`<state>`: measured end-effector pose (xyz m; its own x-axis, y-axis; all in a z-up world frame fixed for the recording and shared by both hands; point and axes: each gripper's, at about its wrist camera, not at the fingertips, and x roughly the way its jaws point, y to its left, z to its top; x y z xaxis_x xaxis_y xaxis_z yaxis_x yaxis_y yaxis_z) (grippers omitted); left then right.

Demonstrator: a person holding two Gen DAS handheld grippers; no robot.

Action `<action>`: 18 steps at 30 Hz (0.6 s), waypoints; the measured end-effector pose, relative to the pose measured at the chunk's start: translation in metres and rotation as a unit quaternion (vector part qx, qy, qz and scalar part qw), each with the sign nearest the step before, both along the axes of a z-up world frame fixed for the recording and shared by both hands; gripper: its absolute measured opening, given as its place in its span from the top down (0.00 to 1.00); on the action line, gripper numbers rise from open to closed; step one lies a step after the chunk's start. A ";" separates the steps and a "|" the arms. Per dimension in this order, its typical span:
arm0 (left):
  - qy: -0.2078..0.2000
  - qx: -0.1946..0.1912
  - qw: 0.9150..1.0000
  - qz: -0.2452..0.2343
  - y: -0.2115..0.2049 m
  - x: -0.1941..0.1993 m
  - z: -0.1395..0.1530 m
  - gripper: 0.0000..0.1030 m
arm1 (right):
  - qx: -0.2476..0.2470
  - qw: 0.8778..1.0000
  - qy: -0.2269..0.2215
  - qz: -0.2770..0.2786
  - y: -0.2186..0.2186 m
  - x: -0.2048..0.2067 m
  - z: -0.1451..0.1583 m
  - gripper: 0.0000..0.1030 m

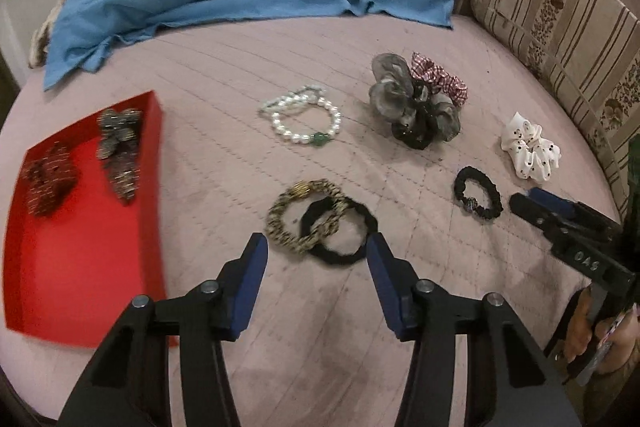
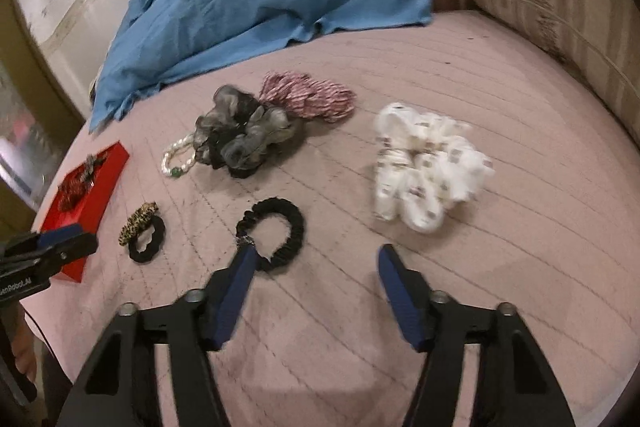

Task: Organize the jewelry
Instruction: 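Grasp the leopard-print hair tie with left tool while right grasps a black hair tie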

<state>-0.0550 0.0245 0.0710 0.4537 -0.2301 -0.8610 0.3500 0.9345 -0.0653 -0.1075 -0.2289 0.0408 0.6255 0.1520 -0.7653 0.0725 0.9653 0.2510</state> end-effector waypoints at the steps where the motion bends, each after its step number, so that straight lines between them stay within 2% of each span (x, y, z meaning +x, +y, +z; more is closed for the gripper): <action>1: 0.005 0.000 1.000 -0.002 -0.003 0.004 -0.004 0.51 | 0.000 1.000 0.002 0.003 0.002 0.004 -0.002 0.48; 3: 0.012 0.001 1.000 -0.007 -0.007 0.010 -0.011 0.51 | 0.003 1.000 0.008 0.006 0.004 0.013 -0.009 0.53; 8: 0.016 0.020 0.999 -0.019 -0.017 0.025 -0.027 0.53 | 0.002 1.000 0.006 0.006 0.007 0.026 -0.016 0.54; 10: 0.020 0.028 0.999 -0.026 -0.020 0.029 -0.034 0.62 | -0.004 1.000 0.005 0.008 0.008 0.029 -0.018 0.54; 12: 0.024 0.031 0.999 -0.026 -0.021 0.033 -0.037 0.80 | -0.014 1.000 0.004 0.009 0.010 0.032 -0.019 0.54; 13: 0.024 0.032 0.999 -0.023 -0.021 0.034 -0.038 0.84 | -0.019 1.000 0.004 0.010 0.011 0.032 -0.019 0.56; 14: 0.020 0.032 0.999 -0.017 -0.019 0.034 -0.038 0.89 | -0.026 1.000 0.003 0.011 0.013 0.033 -0.019 0.59; 15: 0.020 0.026 0.999 -0.013 -0.016 0.035 -0.037 0.90 | -0.038 0.999 0.003 0.011 0.016 0.034 -0.020 0.62; 17: 0.024 0.007 1.000 -0.001 -0.010 0.036 -0.034 0.91 | -0.057 0.998 0.003 0.012 0.019 0.035 -0.020 0.72; 18: 0.022 0.004 1.000 0.005 -0.007 0.036 -0.032 0.92 | -0.066 0.998 0.001 0.015 0.021 0.035 -0.020 0.83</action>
<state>-0.0187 0.0175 0.0390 0.4171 -0.2190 -0.8821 0.3372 0.9386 -0.0735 -0.0724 -0.2075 0.0209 0.6206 0.0680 -0.7811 0.0439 0.9917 0.1212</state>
